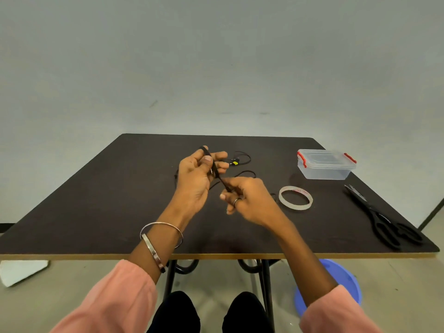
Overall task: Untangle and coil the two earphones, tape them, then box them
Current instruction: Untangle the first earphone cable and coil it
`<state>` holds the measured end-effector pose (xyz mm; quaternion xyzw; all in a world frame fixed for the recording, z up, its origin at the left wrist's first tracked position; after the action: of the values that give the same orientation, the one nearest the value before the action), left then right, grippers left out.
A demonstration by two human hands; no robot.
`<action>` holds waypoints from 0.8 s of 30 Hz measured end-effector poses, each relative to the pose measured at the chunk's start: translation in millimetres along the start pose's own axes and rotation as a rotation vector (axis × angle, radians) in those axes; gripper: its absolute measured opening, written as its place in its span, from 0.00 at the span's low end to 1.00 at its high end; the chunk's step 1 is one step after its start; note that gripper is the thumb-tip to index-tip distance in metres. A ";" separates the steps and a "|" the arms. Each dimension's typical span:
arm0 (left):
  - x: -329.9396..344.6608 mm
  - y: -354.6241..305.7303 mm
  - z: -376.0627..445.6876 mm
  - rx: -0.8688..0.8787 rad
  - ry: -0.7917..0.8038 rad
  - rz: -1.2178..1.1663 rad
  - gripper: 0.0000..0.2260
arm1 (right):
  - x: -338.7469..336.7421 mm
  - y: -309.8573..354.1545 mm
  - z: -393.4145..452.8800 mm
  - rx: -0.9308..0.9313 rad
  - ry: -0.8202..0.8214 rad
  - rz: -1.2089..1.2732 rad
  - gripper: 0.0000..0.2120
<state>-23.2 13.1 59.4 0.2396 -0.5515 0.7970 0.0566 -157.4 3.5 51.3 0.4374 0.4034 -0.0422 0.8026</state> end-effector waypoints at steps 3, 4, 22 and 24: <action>-3.9 8.4 0.0 0.071 -0.005 0.274 0.09 | -0.8 6.0 -1.4 -0.010 0.036 -0.108 0.11; -4.8 11.2 -0.5 0.087 0.004 0.360 0.09 | -2.0 7.3 -1.8 -0.014 0.039 -0.155 0.11; -16.7 -12.7 18.1 -0.139 -0.248 -0.410 0.10 | -0.7 3.8 -10.8 0.175 0.150 0.018 0.15; -16.4 -13.2 18.9 -0.116 -0.215 -0.274 0.09 | -0.1 7.8 -10.1 0.167 0.130 0.038 0.13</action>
<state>1.9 3.9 68.6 0.3925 -0.5617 0.7185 0.1191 -160.3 15.8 53.7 0.5121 0.4415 -0.0319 0.7361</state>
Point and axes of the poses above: each hand's wrist, its own z-axis towards the middle knuckle, its own x-axis out of the palm, y = z × x, the point moved 2 cm from there along z, towards the middle knuckle, and after that the axes turned 1 degree about z, right-handed, at the moved point
